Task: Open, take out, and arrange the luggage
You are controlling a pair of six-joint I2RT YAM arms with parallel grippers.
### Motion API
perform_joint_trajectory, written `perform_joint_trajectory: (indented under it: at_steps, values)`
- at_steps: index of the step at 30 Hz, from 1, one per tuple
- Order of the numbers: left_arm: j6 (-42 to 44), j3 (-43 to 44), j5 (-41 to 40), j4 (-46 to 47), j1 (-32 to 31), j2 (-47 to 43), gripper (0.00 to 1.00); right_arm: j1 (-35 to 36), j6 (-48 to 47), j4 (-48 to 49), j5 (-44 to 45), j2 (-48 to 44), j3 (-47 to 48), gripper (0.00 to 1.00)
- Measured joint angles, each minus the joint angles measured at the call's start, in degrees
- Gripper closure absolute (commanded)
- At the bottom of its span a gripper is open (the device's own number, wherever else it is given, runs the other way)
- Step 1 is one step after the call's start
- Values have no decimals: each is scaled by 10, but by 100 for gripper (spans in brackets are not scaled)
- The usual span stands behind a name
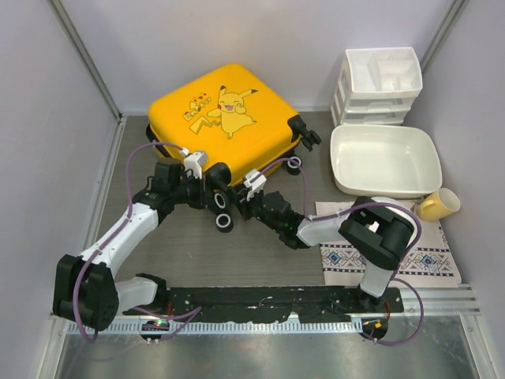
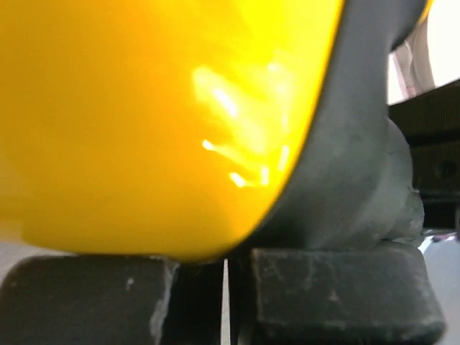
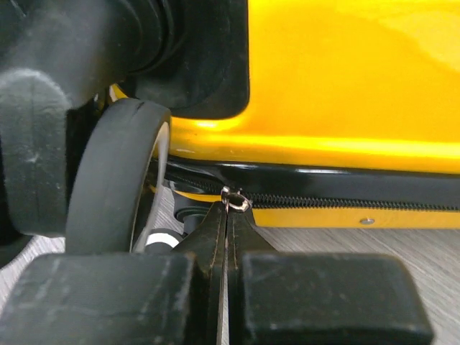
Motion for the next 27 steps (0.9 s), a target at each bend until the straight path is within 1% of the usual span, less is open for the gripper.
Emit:
perform_joint_trajectory:
  at_steps: [4,7,9,10,11,12,14,17,19,20,24,25,27]
  values:
    - [-51,5,-4,2,-3,7,97,25,-2,43,77,15,-10,99]
    - [-83,17,-10,3,-13,18,96,35,-3,68,123,24,-16,99]
    - [-96,29,-19,3,-27,29,85,37,-3,73,147,26,-18,99]
    - [-96,37,-23,3,-35,35,76,37,-3,76,158,27,-19,99]
    - [-93,43,-23,1,-40,38,52,37,-4,77,166,27,-20,99]
    - [-85,52,-21,-8,-42,37,43,37,-5,82,175,27,-24,99]
    - [-61,69,-8,-45,-32,37,35,34,-3,98,179,26,-35,99]
    - [-12,107,63,-122,30,35,30,29,-2,103,155,17,-48,99]
    - [38,140,84,-164,97,25,29,23,0,102,134,-2,-62,99]
    - [56,157,87,-175,141,19,28,18,2,96,119,-13,-71,99]
    - [82,211,83,-179,292,-4,27,-1,11,76,87,-46,-95,99]
    - [82,225,79,-175,317,1,27,-8,13,75,76,-52,-101,99]
    - [81,256,76,-168,343,25,27,-23,14,75,54,-64,-113,99]
